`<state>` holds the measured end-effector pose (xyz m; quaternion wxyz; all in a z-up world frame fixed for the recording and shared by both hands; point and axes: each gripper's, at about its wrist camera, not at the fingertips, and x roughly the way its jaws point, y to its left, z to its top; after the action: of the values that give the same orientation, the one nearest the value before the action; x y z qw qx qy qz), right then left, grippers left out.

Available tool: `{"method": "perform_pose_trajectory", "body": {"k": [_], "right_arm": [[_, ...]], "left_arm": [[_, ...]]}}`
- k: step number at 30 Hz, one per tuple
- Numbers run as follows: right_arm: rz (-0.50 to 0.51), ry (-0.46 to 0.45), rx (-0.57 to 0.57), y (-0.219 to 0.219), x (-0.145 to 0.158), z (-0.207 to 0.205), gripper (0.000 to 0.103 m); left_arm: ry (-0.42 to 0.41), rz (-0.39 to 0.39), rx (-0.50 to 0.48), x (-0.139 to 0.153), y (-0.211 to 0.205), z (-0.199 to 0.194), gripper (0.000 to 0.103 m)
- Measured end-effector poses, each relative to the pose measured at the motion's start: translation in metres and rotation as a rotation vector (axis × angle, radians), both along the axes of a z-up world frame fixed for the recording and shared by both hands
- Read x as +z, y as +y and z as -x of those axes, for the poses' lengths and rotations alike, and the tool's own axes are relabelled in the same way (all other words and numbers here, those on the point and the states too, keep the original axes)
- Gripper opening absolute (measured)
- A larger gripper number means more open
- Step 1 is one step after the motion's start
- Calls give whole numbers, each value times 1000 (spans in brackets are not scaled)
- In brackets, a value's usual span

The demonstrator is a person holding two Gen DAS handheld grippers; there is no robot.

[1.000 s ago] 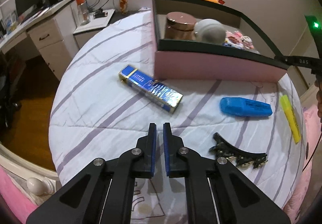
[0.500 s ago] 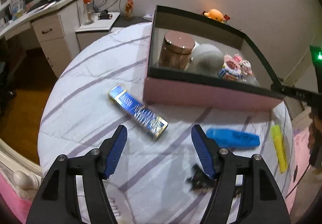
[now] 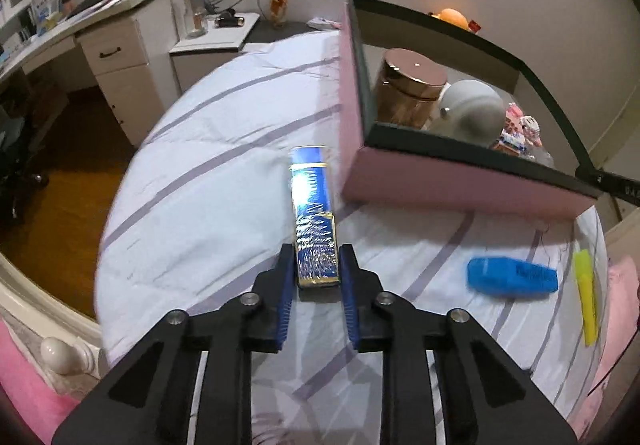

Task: Organize rigid objects
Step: 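Close the left gripper on the end of the lighter box, then carry the lighter box into the pink box and open the left gripper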

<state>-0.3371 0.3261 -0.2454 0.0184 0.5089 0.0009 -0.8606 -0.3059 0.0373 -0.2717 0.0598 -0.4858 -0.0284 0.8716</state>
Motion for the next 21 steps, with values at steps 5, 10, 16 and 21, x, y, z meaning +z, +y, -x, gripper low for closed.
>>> {"method": "perform_pose_trajectory", "body": {"k": [5, 10, 16, 21], "right_arm": [[0, -2, 0, 0, 0, 0, 12], [1, -4, -1, 0, 0, 0, 12], [-1, -8, 0, 0, -1, 1, 12], [-2, -8, 1, 0, 0, 1, 12]], "left_arm": [[-4, 29, 19, 1, -7, -4, 22], [0, 71, 11, -2, -1, 10, 22], [21, 127, -24, 3, 8, 7, 20], [57, 125, -53, 20, 15, 1, 20]]}}
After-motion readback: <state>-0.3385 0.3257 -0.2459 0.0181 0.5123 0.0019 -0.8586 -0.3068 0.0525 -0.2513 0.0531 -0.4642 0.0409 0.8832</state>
